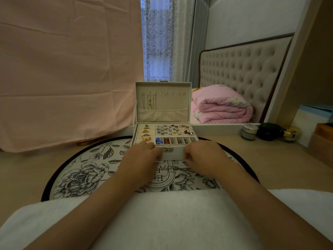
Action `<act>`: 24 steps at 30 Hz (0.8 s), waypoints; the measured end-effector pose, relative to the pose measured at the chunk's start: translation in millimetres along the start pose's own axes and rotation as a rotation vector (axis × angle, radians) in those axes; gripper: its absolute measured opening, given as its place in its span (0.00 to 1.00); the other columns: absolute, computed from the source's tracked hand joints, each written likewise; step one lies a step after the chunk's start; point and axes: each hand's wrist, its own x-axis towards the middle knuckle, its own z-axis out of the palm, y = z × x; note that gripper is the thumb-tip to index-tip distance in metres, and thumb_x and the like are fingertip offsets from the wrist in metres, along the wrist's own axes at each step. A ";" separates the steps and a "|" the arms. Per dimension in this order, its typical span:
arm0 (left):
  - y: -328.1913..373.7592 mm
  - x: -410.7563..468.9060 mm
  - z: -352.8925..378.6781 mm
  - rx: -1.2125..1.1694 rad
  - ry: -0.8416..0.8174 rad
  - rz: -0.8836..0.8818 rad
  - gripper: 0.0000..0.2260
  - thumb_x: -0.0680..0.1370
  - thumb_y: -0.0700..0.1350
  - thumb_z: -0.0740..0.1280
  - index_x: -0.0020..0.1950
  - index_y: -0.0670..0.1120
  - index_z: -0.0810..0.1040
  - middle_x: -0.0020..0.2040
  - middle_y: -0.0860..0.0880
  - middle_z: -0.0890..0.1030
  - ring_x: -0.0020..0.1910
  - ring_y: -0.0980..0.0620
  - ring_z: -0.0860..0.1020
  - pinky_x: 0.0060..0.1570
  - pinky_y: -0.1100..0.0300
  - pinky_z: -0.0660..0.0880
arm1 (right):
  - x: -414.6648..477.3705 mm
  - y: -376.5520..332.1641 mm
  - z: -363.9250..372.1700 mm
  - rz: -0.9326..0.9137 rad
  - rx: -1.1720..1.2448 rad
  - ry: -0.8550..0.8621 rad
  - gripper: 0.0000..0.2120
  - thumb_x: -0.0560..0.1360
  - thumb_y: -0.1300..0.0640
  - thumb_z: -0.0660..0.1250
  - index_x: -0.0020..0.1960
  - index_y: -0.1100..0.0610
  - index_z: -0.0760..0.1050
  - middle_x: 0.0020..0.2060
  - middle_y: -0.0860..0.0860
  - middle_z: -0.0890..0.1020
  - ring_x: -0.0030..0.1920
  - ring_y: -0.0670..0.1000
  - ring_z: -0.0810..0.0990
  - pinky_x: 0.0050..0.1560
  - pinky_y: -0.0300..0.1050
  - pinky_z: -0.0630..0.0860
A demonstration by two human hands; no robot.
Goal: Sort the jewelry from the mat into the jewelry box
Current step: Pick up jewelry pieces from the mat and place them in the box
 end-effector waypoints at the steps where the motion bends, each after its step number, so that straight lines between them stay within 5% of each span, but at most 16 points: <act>1: 6.8 -1.0 -2.1 -0.080 -0.042 0.005 0.05 0.77 0.50 0.68 0.51 0.54 0.79 0.48 0.56 0.79 0.47 0.54 0.75 0.45 0.60 0.70 | -0.2 -2.9 -0.3 -0.025 0.071 -0.018 0.06 0.77 0.50 0.65 0.49 0.48 0.80 0.45 0.46 0.82 0.46 0.49 0.78 0.47 0.44 0.75; 7: 17.1 -1.3 2.5 -0.104 -0.273 -0.047 0.08 0.79 0.54 0.66 0.51 0.53 0.83 0.50 0.54 0.79 0.49 0.53 0.77 0.50 0.56 0.77 | -0.5 -4.2 8.9 0.002 0.210 -0.162 0.07 0.76 0.46 0.70 0.49 0.48 0.83 0.44 0.45 0.83 0.45 0.47 0.80 0.51 0.47 0.80; 14: 16.2 -3.8 -0.4 0.006 -0.248 0.031 0.11 0.82 0.50 0.59 0.52 0.50 0.79 0.49 0.52 0.79 0.47 0.52 0.76 0.44 0.59 0.71 | -0.3 3.6 9.3 0.033 0.291 -0.190 0.03 0.75 0.55 0.70 0.45 0.50 0.83 0.41 0.44 0.83 0.43 0.46 0.81 0.48 0.44 0.80; 20: -6.6 3.9 -25.1 -0.247 -0.366 -0.247 0.13 0.80 0.48 0.56 0.39 0.48 0.74 0.37 0.50 0.77 0.37 0.53 0.74 0.36 0.61 0.68 | -0.6 8.5 9.6 0.067 0.299 -0.239 0.04 0.73 0.58 0.69 0.44 0.52 0.82 0.40 0.47 0.83 0.42 0.48 0.81 0.44 0.42 0.79; 24: -21.4 4.8 -35.6 -0.047 -0.539 -0.256 0.17 0.80 0.52 0.54 0.42 0.47 0.78 0.39 0.51 0.79 0.40 0.54 0.77 0.40 0.59 0.70 | 0.8 11.6 9.0 0.090 0.308 -0.274 0.04 0.72 0.57 0.69 0.41 0.49 0.79 0.40 0.46 0.81 0.43 0.47 0.80 0.46 0.43 0.80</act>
